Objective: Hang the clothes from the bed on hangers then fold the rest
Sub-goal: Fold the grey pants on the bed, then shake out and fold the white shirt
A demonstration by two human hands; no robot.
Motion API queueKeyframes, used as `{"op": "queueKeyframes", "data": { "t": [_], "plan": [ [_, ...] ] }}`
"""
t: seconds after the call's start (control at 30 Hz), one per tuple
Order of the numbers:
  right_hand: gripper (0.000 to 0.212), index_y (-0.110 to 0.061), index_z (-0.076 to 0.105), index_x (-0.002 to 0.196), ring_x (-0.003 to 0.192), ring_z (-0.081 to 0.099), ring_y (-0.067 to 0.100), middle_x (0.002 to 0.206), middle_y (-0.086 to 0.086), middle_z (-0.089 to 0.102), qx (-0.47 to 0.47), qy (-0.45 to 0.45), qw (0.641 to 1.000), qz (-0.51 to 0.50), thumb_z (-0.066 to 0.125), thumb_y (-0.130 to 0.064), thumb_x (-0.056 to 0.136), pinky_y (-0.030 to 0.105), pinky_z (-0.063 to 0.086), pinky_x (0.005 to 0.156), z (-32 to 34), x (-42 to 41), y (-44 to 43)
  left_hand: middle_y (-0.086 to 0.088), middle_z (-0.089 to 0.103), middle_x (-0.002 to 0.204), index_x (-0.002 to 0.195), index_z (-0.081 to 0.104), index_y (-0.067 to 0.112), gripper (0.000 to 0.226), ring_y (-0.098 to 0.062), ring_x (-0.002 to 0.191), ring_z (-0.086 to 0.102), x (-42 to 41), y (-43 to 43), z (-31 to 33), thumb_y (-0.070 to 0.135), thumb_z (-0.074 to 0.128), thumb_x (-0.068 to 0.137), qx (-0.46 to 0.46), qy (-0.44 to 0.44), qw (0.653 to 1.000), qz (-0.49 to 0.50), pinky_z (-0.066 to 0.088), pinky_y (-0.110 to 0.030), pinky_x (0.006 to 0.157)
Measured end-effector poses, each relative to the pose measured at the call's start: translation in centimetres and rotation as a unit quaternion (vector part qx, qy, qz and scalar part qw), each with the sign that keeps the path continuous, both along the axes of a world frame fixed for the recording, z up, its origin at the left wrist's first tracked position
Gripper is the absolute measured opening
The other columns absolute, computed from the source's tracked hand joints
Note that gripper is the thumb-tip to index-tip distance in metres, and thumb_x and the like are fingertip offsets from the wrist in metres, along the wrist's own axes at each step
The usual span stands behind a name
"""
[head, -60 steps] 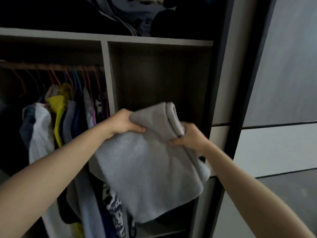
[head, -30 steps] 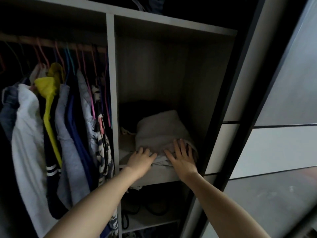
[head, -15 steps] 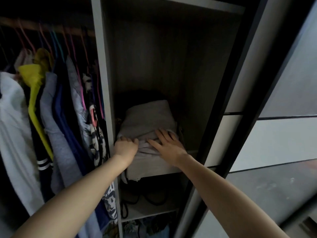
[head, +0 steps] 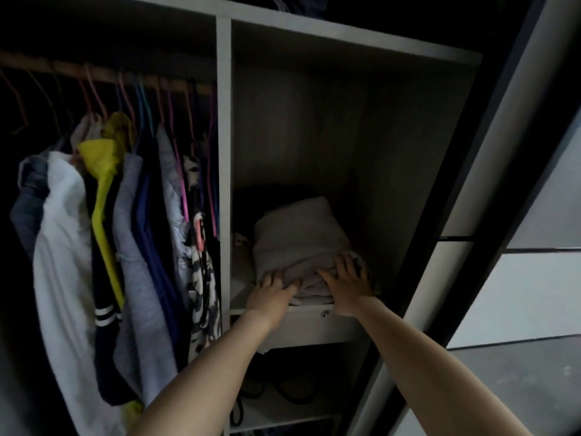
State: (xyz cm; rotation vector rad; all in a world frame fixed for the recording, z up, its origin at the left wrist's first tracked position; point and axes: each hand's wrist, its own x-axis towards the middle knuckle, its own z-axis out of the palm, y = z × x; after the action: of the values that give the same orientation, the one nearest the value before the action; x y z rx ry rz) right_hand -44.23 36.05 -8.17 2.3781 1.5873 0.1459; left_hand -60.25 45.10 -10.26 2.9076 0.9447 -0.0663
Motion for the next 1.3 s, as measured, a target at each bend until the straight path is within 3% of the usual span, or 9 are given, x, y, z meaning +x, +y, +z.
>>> {"op": "queueKeyframes", "data": {
  "t": [0.2, 0.5, 0.57, 0.7, 0.8, 0.93, 1.03, 1.2, 1.3],
  "plan": [
    [0.083, -0.035, -0.004, 0.149, 0.142, -0.020, 0.035, 0.154, 0.018, -0.020, -0.034, -0.024, 0.999, -0.030, 0.053, -0.047, 0.089, 0.060, -0.007, 0.109, 1.0, -2.0, -1.3, -0.013, -0.004, 0.157, 0.150, 0.003, 0.026, 0.058, -0.034, 0.143, 0.001, -1.1, -1.6, -0.5, 0.016, 0.027, 0.099, 0.062, -0.007, 0.998, -0.012, 0.010, -0.045, 0.116],
    [0.066, -0.018, 0.019, 0.149, 0.145, -0.010, 0.029, 0.158, 0.015, 0.000, 0.085, -0.138, 0.985, 0.057, 0.046, -0.024, 0.090, 0.050, -0.010, 0.113, 1.3, -4.6, -9.0, -0.016, -0.016, 0.156, 0.149, -0.011, 0.012, 0.067, -0.031, 0.143, -0.015, -2.2, -4.3, -1.8, 0.023, 0.032, 0.098, 0.110, -0.062, 0.992, -0.024, 0.001, -0.047, 0.116],
    [0.065, -0.017, 0.031, 0.146, 0.145, 0.001, 0.031, 0.156, 0.017, 0.012, 0.056, -0.205, 0.974, 0.081, 0.054, -0.029, 0.086, 0.051, -0.001, 0.114, 1.3, -4.5, -12.3, -0.017, -0.015, 0.156, 0.150, -0.009, 0.013, 0.068, -0.031, 0.144, -0.013, -2.1, -6.0, -1.5, 0.027, 0.034, 0.098, 0.125, -0.084, 0.988, -0.045, 0.004, -0.047, 0.116],
    [0.066, -0.022, 0.068, 0.116, 0.126, 0.050, 0.025, 0.131, 0.011, 0.057, 0.083, -0.261, 0.958, 0.086, 0.081, -0.036, 0.053, 0.046, 0.043, 0.099, 1.7, -3.6, -18.6, -0.016, -0.010, 0.157, 0.150, -0.005, 0.014, 0.068, -0.031, 0.145, -0.008, -1.3, -9.6, -0.5, 0.032, 0.035, 0.098, 0.159, -0.121, 0.977, -0.070, 0.010, -0.047, 0.115],
    [0.064, -0.020, 0.070, 0.112, 0.121, 0.055, 0.026, 0.126, 0.012, 0.061, 0.084, -0.267, 0.960, 0.031, 0.082, -0.031, 0.050, 0.047, 0.046, 0.094, 1.5, -2.3, -25.1, -0.021, 0.004, 0.156, 0.150, 0.010, 0.011, 0.071, -0.034, 0.144, 0.006, 0.2, -14.5, 0.8, 0.034, 0.046, 0.094, 0.166, -0.150, 0.970, -0.097, 0.019, -0.050, 0.112],
    [0.066, -0.023, 0.072, 0.108, 0.116, 0.059, 0.026, 0.122, 0.011, 0.063, 0.050, -0.241, 0.964, -0.095, 0.084, -0.032, 0.044, 0.048, 0.049, 0.090, 0.5, -1.6, -37.1, -0.033, 0.057, 0.120, 0.115, 0.064, -0.004, 0.074, -0.049, 0.106, 0.058, 3.3, -24.1, 1.8, 0.016, 0.091, 0.049, 0.164, -0.222, 0.942, -0.191, 0.049, -0.061, 0.077],
    [0.063, -0.023, 0.073, 0.104, 0.113, 0.061, 0.026, 0.119, 0.012, 0.065, 0.041, -0.225, 0.957, -0.176, 0.081, -0.028, 0.042, 0.047, 0.051, 0.086, -1.0, -2.0, -47.5, -0.035, 0.059, 0.114, 0.109, 0.067, -0.006, 0.074, -0.051, 0.098, 0.061, 6.1, -32.8, 1.2, 0.013, 0.093, 0.043, 0.132, -0.230, 0.926, -0.268, 0.049, -0.063, 0.070],
    [0.062, -0.023, 0.073, 0.104, 0.115, 0.060, 0.025, 0.120, 0.011, 0.065, 0.013, -0.208, 0.921, -0.329, 0.082, -0.026, 0.042, 0.046, 0.050, 0.089, -3.4, -5.9, -64.5, -0.034, 0.053, 0.124, 0.118, 0.062, -0.005, 0.069, -0.051, 0.110, 0.055, 9.7, -49.1, -0.5, 0.012, 0.087, 0.057, 0.042, -0.251, 0.889, -0.382, 0.045, -0.062, 0.083],
    [0.065, -0.023, 0.073, 0.104, 0.115, 0.060, 0.025, 0.120, 0.011, 0.065, 0.010, -0.189, 0.886, -0.423, 0.084, -0.029, 0.040, 0.044, 0.051, 0.088, -4.4, -9.4, -73.8, -0.033, 0.060, 0.114, 0.109, 0.067, -0.004, 0.071, -0.048, 0.101, 0.061, 10.7, -58.7, -1.7, 0.014, 0.091, 0.045, 0.035, -0.234, 0.848, -0.475, 0.050, -0.060, 0.075]
  ]
}}
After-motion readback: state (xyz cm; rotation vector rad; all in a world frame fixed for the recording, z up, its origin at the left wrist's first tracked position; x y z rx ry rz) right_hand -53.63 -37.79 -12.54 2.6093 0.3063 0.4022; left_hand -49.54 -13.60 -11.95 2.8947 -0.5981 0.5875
